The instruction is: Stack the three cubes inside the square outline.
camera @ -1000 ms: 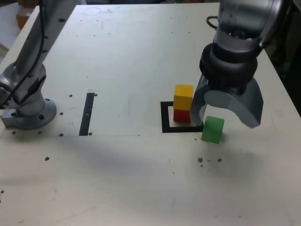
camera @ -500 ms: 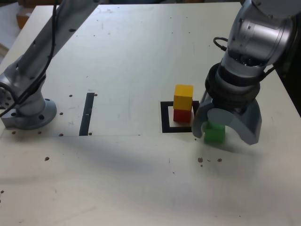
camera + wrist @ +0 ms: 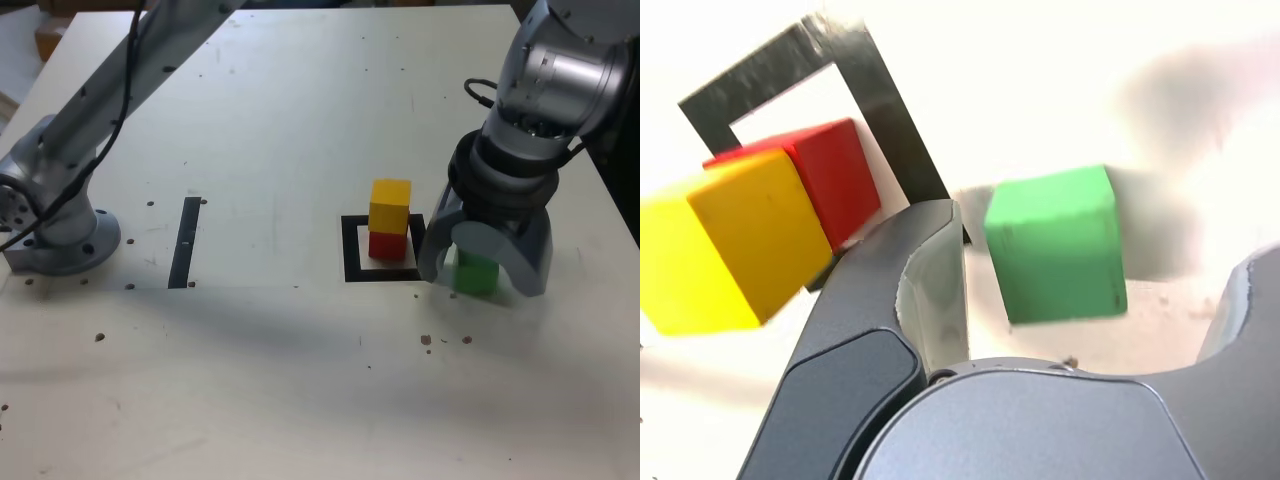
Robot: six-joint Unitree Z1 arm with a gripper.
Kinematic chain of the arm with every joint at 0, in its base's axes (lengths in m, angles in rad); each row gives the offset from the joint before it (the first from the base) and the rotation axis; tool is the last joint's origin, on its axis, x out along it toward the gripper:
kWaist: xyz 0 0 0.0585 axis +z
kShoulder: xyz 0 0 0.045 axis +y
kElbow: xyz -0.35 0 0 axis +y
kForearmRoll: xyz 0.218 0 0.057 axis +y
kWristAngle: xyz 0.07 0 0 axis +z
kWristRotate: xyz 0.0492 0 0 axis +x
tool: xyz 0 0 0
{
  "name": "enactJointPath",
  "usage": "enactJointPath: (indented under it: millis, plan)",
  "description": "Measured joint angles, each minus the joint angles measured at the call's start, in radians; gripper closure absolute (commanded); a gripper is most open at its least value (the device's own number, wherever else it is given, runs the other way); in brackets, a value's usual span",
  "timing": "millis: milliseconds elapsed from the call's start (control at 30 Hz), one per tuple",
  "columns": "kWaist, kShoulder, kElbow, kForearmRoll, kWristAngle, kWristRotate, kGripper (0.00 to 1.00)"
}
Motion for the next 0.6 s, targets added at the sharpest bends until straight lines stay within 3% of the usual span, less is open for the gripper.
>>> enactJointPath:
  millis: [300,600]
  plan:
    - [0.011,0.000,0.001,0.004,0.006,0.002,0.18]
    - [0.014,0.005,0.000,0.004,0.006,0.002,0.52]
